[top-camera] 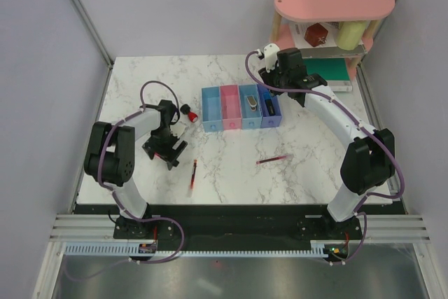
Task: Sort the stationery into containers
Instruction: Move the pen to the center of the board.
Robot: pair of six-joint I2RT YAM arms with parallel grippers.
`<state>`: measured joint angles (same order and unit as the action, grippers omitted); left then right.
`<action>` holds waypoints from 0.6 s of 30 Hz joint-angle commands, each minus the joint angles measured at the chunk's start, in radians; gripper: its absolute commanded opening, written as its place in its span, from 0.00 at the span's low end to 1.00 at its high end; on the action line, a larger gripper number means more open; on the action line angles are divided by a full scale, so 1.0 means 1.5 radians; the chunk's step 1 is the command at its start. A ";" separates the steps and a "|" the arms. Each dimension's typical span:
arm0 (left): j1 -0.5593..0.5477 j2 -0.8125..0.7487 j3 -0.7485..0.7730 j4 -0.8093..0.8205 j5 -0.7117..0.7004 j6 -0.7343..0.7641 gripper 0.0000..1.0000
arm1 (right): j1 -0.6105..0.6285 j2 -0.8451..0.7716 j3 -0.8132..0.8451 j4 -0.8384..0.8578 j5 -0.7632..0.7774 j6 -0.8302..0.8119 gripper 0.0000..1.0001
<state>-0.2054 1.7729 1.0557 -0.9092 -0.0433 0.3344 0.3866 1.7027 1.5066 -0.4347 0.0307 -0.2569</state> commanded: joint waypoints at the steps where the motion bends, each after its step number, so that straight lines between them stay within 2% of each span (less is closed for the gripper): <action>1: -0.006 -0.029 -0.002 0.253 -0.013 0.009 0.92 | 0.000 -0.015 0.013 -0.005 -0.005 0.006 0.48; 13: -0.008 -0.145 -0.010 0.245 -0.020 -0.031 0.94 | 0.000 -0.024 0.013 -0.010 -0.009 0.011 0.48; 16: -0.007 -0.151 -0.002 0.217 -0.038 -0.018 0.94 | 0.000 -0.030 0.015 -0.017 -0.011 0.011 0.48; 18: -0.008 -0.161 0.012 0.192 -0.011 -0.023 0.95 | -0.001 -0.037 0.013 -0.018 -0.008 0.004 0.48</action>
<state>-0.2119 1.5661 1.0367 -0.5911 -0.0776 0.3199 0.3866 1.7023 1.5066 -0.4477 0.0231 -0.2565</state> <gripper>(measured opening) 0.940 0.482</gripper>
